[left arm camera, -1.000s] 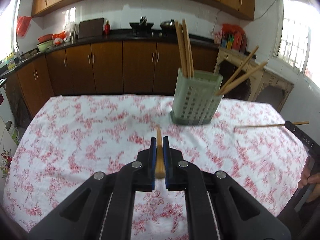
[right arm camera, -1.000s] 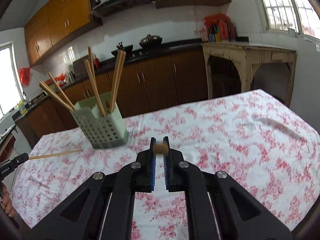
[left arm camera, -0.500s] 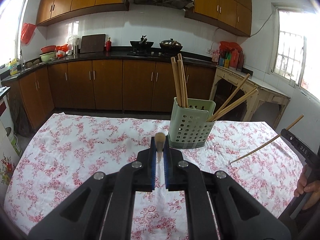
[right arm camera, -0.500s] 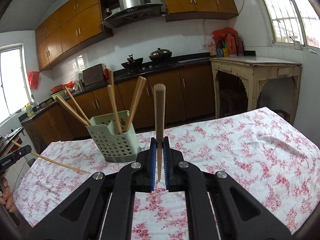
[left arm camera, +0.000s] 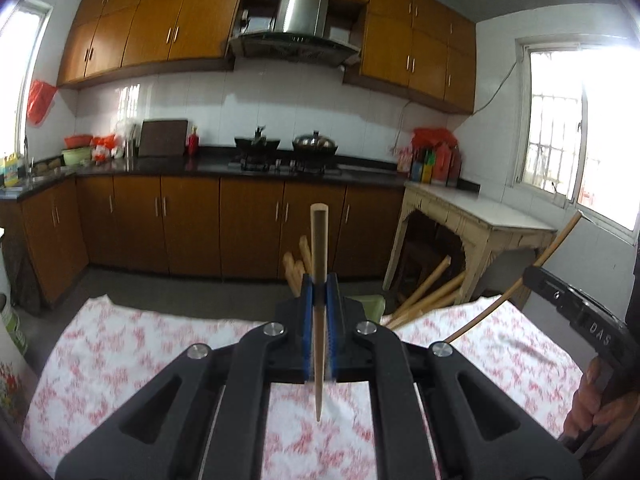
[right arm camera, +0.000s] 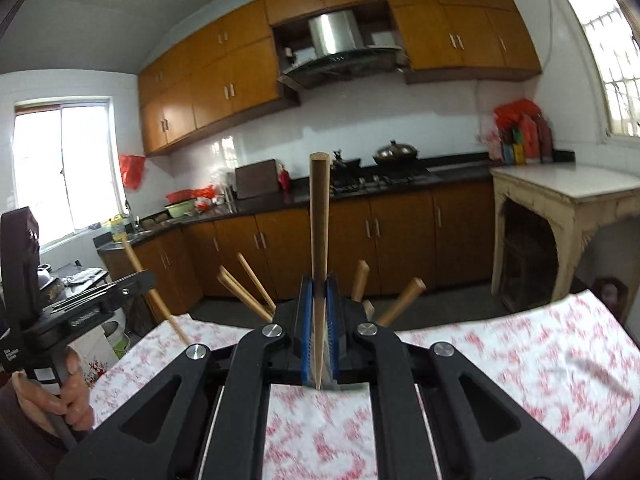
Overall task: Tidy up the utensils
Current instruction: 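Lower both held chopsticks into the green holder side by side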
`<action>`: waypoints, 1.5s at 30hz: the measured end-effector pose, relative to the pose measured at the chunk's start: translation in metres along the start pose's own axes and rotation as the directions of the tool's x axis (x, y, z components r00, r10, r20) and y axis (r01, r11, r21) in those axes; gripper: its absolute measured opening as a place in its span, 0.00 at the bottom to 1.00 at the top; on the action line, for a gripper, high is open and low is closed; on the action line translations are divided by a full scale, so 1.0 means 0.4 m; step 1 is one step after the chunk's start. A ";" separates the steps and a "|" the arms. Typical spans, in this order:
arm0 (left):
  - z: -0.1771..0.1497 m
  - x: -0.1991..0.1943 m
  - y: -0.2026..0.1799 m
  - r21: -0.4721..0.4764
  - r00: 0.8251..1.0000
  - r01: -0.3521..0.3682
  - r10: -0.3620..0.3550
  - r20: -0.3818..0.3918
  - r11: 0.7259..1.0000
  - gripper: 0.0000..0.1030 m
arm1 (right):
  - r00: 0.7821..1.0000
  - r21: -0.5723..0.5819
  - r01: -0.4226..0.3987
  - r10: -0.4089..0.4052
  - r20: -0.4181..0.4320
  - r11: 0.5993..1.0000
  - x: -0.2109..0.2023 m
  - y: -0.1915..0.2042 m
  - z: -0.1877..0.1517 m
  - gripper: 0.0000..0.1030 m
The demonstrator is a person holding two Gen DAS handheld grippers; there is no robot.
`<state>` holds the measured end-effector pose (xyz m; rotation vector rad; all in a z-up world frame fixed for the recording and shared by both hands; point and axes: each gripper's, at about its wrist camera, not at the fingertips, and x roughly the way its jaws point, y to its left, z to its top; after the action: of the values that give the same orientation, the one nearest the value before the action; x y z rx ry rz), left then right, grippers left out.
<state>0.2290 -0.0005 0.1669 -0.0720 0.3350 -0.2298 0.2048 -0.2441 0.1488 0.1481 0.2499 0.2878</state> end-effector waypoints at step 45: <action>0.078 0.370 -0.038 -0.069 0.996 -0.091 0.091 -0.002 0.993 0.07 | 0.978 0.014 0.118 -0.113 -0.177 0.993 0.352 -0.032 0.047 0.07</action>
<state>0.3724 -0.0490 0.1510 -0.1248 0.3439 -0.1275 0.3439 -0.2161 0.1334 0.1314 0.4359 0.1824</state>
